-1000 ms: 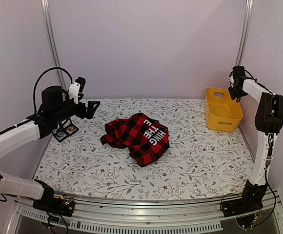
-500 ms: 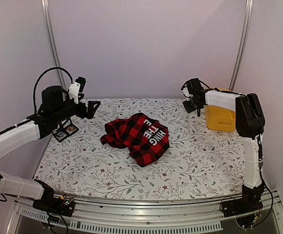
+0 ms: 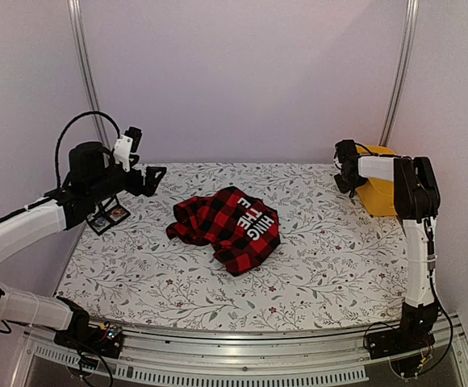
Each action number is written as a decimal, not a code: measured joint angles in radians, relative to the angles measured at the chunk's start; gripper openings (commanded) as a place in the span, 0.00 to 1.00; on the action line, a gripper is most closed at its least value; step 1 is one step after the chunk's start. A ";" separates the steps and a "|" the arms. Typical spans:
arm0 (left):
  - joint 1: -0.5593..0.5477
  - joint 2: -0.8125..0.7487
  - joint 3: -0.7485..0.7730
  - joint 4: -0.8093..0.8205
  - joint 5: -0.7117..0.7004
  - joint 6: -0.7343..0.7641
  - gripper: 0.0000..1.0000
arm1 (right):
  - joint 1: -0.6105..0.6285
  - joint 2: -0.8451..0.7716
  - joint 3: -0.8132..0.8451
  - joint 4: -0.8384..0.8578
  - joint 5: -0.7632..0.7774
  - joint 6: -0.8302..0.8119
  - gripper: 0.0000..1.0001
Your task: Pin the brooch onto the clothing
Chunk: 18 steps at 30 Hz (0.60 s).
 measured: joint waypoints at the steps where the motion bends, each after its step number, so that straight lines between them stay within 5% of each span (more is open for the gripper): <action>1: 0.000 0.000 0.000 0.000 0.000 -0.002 0.99 | -0.003 0.003 0.018 -0.001 -0.001 -0.008 0.43; 5: -0.002 0.004 0.000 0.000 0.015 -0.010 0.90 | 0.013 0.005 0.071 -0.005 -0.041 -0.017 0.48; 9: -0.029 0.061 0.025 -0.016 0.066 0.004 0.93 | 0.070 -0.039 0.063 -0.021 -0.159 -0.004 0.59; 15: -0.058 0.230 0.090 -0.111 0.048 0.003 0.97 | 0.234 -0.378 -0.259 0.042 -0.487 0.118 0.95; 18: -0.050 0.349 0.142 -0.162 0.023 -0.010 0.97 | 0.363 -0.528 -0.410 0.108 -0.546 0.198 0.99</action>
